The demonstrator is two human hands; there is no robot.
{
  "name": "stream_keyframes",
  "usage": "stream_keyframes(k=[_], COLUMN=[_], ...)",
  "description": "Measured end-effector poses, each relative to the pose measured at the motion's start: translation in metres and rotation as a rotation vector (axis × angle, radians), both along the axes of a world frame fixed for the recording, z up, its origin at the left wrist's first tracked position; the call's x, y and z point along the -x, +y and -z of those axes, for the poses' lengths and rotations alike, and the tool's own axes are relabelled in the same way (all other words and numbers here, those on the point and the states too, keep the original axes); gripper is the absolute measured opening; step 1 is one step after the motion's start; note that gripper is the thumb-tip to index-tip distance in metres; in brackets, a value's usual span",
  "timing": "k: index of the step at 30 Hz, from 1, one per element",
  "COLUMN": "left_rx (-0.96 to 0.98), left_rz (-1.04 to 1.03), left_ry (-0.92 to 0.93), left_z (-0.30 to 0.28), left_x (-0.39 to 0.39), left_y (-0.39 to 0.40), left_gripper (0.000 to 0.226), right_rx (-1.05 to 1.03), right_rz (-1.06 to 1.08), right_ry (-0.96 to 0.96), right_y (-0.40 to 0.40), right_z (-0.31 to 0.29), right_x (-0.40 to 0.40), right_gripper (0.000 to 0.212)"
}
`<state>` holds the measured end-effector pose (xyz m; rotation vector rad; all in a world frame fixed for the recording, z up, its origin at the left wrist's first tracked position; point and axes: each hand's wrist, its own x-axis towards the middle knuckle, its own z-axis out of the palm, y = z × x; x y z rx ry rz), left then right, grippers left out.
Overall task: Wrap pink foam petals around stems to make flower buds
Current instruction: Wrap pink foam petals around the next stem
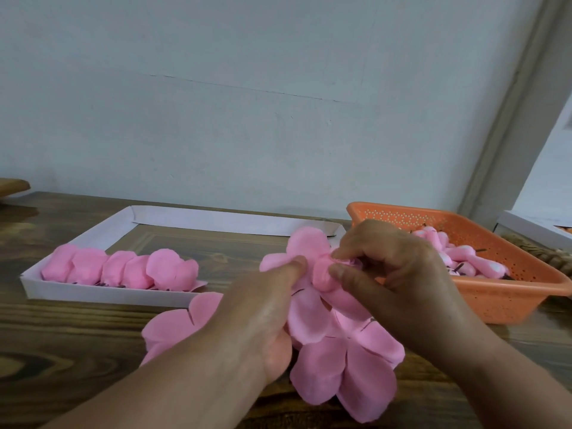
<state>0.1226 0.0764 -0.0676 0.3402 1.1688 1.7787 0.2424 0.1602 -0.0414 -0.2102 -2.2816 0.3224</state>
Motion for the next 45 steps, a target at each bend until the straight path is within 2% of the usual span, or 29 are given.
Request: stream_keyframes(k=[5,14,19,27,32,35,38,42,45], left_rx=[-0.017,0.056,0.077,0.081,0.07,0.044,0.05,0.058,0.094], left_rz=[-0.023,-0.09,-0.079,-0.077,-0.092,-0.081,-0.075,-0.08,-0.082], left_ry=[0.031,0.203,0.284,0.249,0.265,0.178,0.13,0.139,0.113], left_z=[0.003,0.008,0.006,0.006,0.005,0.002,0.002,0.001,-0.001], left_x=[-0.004,-0.005,-0.005,-0.006,-0.004,-0.004,-0.003,-0.002,-0.002], left_y=[0.0,0.0,-0.001,-0.001,-0.001,-0.001,0.001,0.0,-0.001], left_gripper=[0.011,0.01,0.025,0.016,0.027,0.015,0.016,0.019,0.007], right_rx=[0.037,0.053,0.034,0.012,-0.001,-0.095,-0.152,-0.146,-0.139], right_rz=[0.053,0.025,0.006,0.008,0.04,0.072,0.078,0.061,0.034], right_ry=[-0.004,-0.067,-0.107,-0.129,-0.056,0.018,0.011,0.015,0.01], right_y=[-0.002,-0.002,-0.002,-0.002,-0.001,-0.004,-0.008,-0.008,-0.009], right_z=[0.006,0.005,0.005,0.01,0.014,0.017,0.02,0.018,0.017], right_x=[0.005,0.005,0.005,0.008,0.011,0.013,0.014,0.014,0.013], right_gripper=[0.01,0.013,0.012,0.011,0.012,0.012,0.012,0.012,0.013])
